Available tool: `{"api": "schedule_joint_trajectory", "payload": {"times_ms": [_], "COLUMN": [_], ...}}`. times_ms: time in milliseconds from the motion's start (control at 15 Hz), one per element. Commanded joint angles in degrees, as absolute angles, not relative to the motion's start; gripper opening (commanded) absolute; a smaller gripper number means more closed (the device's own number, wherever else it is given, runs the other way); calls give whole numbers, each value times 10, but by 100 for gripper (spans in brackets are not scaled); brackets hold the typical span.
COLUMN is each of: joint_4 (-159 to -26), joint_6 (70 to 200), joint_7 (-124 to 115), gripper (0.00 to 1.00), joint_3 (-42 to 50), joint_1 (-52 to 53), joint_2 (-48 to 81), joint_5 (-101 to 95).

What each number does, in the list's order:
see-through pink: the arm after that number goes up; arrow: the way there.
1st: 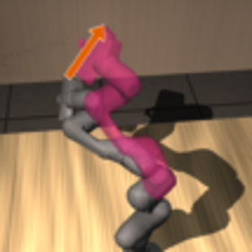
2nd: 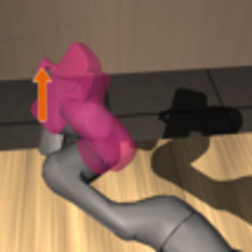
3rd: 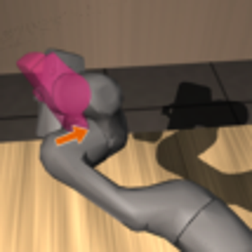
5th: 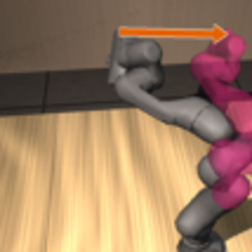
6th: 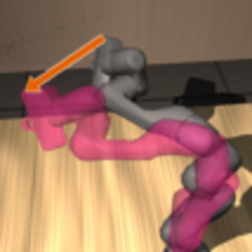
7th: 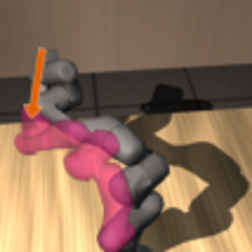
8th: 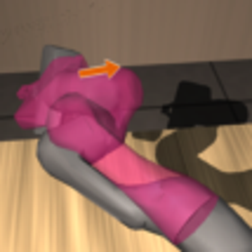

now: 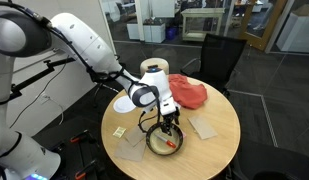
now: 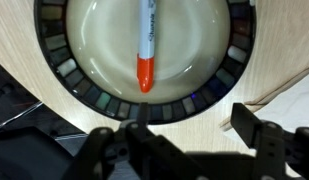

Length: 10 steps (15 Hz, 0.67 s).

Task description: Put the marker in the bowl

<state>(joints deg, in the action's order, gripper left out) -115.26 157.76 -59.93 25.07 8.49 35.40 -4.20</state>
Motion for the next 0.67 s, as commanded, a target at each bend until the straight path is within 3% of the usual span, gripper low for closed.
{"api": "schedule_joint_trajectory", "payload": {"times_ms": [0,467,600], "joint_4": [-1173,-1227,-1198], "joint_6": [1560,1534,1553], "joint_7": [-576,-546,-565], "gripper": [100,100,100], "joint_3": [231,210,214], "joint_1": [70,60,61], "joint_2": [314,243,281], "joint_5": [-42,-43,-49]}}
